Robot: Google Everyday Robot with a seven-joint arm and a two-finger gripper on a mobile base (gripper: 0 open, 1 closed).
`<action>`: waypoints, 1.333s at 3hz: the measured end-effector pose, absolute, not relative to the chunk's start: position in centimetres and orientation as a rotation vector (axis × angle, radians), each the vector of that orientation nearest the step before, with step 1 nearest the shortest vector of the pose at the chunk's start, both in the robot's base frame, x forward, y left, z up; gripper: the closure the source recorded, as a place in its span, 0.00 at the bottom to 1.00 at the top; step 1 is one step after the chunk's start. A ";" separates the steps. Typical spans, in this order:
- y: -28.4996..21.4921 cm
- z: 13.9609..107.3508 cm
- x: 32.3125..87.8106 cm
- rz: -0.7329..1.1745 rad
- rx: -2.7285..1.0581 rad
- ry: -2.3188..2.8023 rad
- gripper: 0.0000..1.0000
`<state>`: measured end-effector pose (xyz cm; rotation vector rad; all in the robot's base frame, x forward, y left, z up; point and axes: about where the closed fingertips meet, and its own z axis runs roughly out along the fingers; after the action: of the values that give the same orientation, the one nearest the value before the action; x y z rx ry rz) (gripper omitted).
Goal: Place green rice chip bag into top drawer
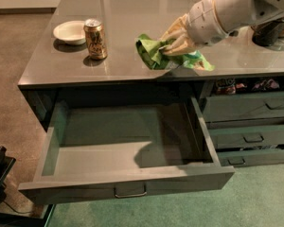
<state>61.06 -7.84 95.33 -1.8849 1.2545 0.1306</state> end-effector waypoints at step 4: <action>-5.8 94.0 48.4 0.244 -1.888 1.350 1.00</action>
Offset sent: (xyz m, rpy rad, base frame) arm -0.0794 -0.0099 0.0014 -0.0727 0.0672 -0.0078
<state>48.44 -5.81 93.97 -1.8879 1.3499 0.2441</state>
